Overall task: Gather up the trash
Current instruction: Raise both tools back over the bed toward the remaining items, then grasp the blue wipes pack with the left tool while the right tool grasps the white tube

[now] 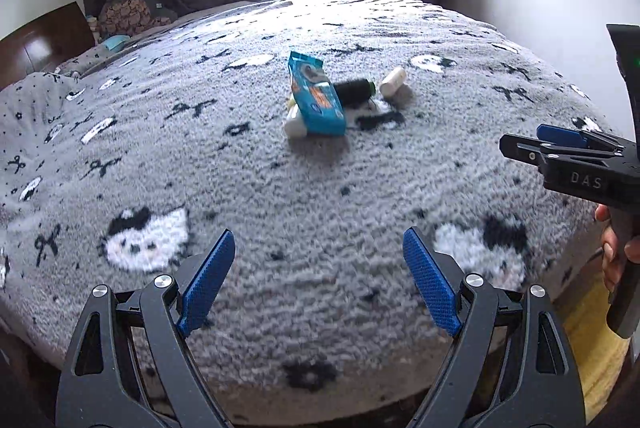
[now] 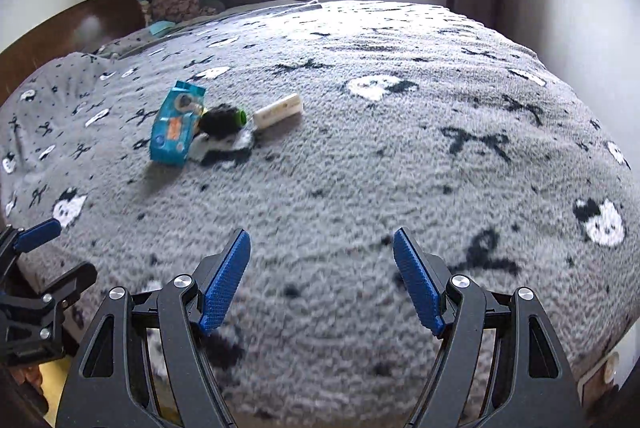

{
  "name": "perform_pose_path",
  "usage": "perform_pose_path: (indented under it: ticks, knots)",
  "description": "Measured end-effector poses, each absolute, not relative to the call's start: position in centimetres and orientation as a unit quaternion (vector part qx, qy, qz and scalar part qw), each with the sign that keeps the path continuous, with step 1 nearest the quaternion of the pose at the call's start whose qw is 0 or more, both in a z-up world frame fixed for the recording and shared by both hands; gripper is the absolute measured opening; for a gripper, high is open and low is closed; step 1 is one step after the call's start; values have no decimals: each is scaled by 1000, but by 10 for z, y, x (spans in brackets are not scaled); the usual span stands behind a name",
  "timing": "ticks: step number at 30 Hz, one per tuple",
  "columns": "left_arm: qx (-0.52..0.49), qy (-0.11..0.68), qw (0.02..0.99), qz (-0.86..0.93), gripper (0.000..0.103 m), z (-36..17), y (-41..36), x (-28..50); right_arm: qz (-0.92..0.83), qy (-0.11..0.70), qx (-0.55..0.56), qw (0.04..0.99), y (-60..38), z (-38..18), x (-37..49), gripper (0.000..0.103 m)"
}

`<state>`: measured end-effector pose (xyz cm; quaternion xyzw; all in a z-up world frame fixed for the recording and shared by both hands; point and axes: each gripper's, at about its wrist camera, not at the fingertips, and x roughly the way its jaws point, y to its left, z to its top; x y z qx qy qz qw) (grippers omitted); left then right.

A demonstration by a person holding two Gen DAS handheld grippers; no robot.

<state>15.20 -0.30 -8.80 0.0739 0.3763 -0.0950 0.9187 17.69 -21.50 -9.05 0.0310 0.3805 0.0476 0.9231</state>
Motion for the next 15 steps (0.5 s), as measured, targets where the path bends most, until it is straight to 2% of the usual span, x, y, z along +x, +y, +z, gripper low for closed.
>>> perform_pose_path:
  ticks: [6, 15]
  knots:
    - [73, 362, 925, -90, 80, -75, -8, 206, 29, 371, 45, 927, -203, -85, 239, 75]
    - [66, 377, 919, -93, 68, -82, -19, 285, 19, 395, 86, 914, -187, -91, 315, 72]
